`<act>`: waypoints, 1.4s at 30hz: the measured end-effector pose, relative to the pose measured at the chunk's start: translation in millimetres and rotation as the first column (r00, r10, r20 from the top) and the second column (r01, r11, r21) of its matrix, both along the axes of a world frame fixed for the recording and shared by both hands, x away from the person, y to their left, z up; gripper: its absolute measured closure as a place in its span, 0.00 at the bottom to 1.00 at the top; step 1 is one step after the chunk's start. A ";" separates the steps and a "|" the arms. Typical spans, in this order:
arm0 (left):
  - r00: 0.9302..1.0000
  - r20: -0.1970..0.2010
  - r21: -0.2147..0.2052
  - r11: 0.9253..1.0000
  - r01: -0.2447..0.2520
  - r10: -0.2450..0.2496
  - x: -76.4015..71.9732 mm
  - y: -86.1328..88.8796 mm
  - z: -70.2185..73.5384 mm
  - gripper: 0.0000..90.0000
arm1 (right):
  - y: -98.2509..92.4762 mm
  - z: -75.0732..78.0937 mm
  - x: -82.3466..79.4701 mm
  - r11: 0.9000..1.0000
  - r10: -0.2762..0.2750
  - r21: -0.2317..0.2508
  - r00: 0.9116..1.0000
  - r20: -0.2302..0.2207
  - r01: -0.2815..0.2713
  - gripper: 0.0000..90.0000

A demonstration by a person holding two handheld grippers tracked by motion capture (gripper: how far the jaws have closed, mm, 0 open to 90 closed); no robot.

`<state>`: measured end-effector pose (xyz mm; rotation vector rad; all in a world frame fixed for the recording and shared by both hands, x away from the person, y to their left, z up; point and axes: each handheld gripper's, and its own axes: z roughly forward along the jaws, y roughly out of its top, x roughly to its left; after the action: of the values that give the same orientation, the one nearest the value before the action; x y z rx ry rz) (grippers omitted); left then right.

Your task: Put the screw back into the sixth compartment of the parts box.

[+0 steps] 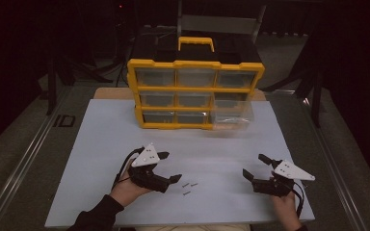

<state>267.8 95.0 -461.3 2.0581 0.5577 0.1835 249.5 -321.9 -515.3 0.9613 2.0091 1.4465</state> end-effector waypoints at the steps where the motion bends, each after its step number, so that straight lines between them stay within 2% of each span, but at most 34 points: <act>1: 1.000 -0.005 0.020 1.000 0.004 -0.003 0.0 -2.4 -2.1 0.20 | 0.1 0.0 0.1 1.000 0.000 -0.001 1.000 0.001 0.000 0.14; 5: 0.999 -0.043 0.048 0.998 0.028 -0.026 0.8 -9.9 -9.5 0.28 | 0.2 -0.5 0.4 1.000 0.002 -0.001 1.000 -0.002 -0.002 0.14; 8: 0.996 -0.073 0.059 0.997 0.048 -0.044 1.8 -15.2 -14.7 0.31 | 0.3 -0.3 0.3 1.000 0.006 0.001 1.000 -0.001 -0.006 0.14; 11: 0.994 -0.103 0.070 0.996 0.047 -0.040 2.5 -21.1 -20.5 0.34 | 0.5 -0.1 0.0 1.000 0.008 0.000 1.000 -0.001 -0.008 0.14; 15: 0.993 -0.114 0.084 0.995 0.049 -0.039 2.9 -25.5 -27.8 0.41 | 0.8 -0.2 0.0 1.000 0.011 -0.001 1.000 -0.002 -0.011 0.14; 20: 0.989 -0.133 0.099 0.992 0.076 -0.062 1.9 -31.6 -34.6 0.50 | 0.9 -0.9 0.6 1.000 0.015 -0.001 1.000 -0.008 -0.015 0.15; 22: 0.986 -0.149 0.097 0.991 0.095 -0.080 1.9 -34.4 -37.0 0.55 | 1.0 -0.8 0.6 1.000 0.017 -0.001 1.000 -0.008 -0.017 0.15; 27: 0.986 -0.144 0.144 0.984 0.107 -0.086 3.5 -41.0 -44.1 0.63 | 0.8 -0.9 0.7 1.000 0.018 0.002 1.000 -0.009 -0.018 0.15; 33: 0.986 -0.153 0.199 0.975 0.094 -0.064 6.5 -47.3 -52.2 0.71 | 0.5 -0.8 0.6 1.000 0.019 0.004 1.000 -0.010 -0.019 0.15; 35: 0.985 -0.165 0.206 0.974 0.088 -0.055 8.0 -48.7 -55.3 0.72 | 0.6 -0.7 0.6 1.000 0.020 0.003 1.000 -0.007 -0.020 0.15; 37: 0.984 -0.169 0.229 0.969 0.088 -0.049 9.3 -49.7 -58.2 0.73 | 0.7 -0.7 0.5 1.000 0.020 0.003 1.000 -0.006 -0.020 0.15; 42: 0.984 -0.177 0.244 0.967 0.076 -0.033 12.1 -51.1 -63.3 0.75 | 0.7 -0.9 0.8 1.000 0.018 0.000 1.000 -0.009 -0.018 0.15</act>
<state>279.9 43.9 -524.7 2.3485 0.6070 0.0444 250.3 -321.2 -516.2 0.9536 2.0291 1.4540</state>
